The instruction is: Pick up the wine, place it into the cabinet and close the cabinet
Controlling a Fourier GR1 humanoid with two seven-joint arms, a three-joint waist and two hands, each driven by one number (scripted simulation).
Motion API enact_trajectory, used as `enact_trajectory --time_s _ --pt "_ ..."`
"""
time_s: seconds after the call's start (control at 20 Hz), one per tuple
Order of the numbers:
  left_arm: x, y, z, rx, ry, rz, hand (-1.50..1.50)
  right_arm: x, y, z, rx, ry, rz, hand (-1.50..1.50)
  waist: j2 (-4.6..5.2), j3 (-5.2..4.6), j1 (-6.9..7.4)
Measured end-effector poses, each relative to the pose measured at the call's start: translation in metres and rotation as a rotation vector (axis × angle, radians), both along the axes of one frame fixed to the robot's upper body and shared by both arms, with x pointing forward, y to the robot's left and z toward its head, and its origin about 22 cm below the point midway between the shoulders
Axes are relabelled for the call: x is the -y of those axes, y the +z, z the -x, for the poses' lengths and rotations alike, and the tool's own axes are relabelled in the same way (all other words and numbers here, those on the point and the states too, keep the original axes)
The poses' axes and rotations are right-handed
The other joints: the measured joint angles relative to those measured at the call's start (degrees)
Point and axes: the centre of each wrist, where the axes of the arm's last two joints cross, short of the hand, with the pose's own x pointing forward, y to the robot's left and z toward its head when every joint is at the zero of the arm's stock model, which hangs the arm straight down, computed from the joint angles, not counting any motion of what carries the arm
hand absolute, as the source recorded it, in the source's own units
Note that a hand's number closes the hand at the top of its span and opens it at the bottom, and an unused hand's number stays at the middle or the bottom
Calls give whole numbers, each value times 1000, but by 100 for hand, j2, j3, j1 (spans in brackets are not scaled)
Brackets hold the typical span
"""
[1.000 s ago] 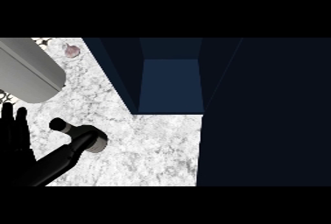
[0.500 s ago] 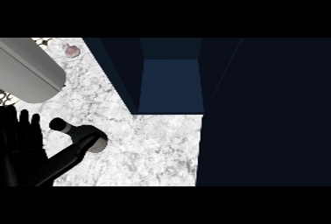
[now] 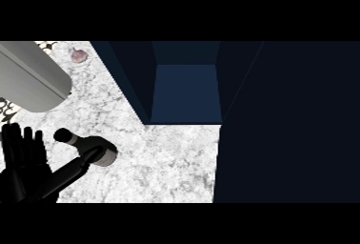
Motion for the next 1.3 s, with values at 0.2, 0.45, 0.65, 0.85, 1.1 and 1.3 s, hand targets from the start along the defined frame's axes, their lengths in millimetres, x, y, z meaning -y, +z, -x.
enact_trajectory --time_s 0.2,0.45,0.65,0.85,1.1,1.3 --pt "-6 -17 -3 -9 1 3 -150 1 0 0 6 -6 -3 -150 2 2 -1" --pt "-9 -42 -8 -17 -11 11 -150 1 5 -2 12 -7 5 -150 3 1 -6" --pt "-9 -53 -8 -8 -28 18 -150 -2 5 -3 5 0 -4 -150 3 2 1" --pt "-16 -71 -3 -8 -35 29 -150 0 3 -3 2 -6 -2 -150 2 3 1" --pt "-19 -87 -12 -7 -42 31 -150 -2 5 -1 1 8 -5 -150 3 2 -8" --pt "-14 -94 -15 -11 -47 34 -150 -3 1 2 2 18 -14 -150 3 4 -8"
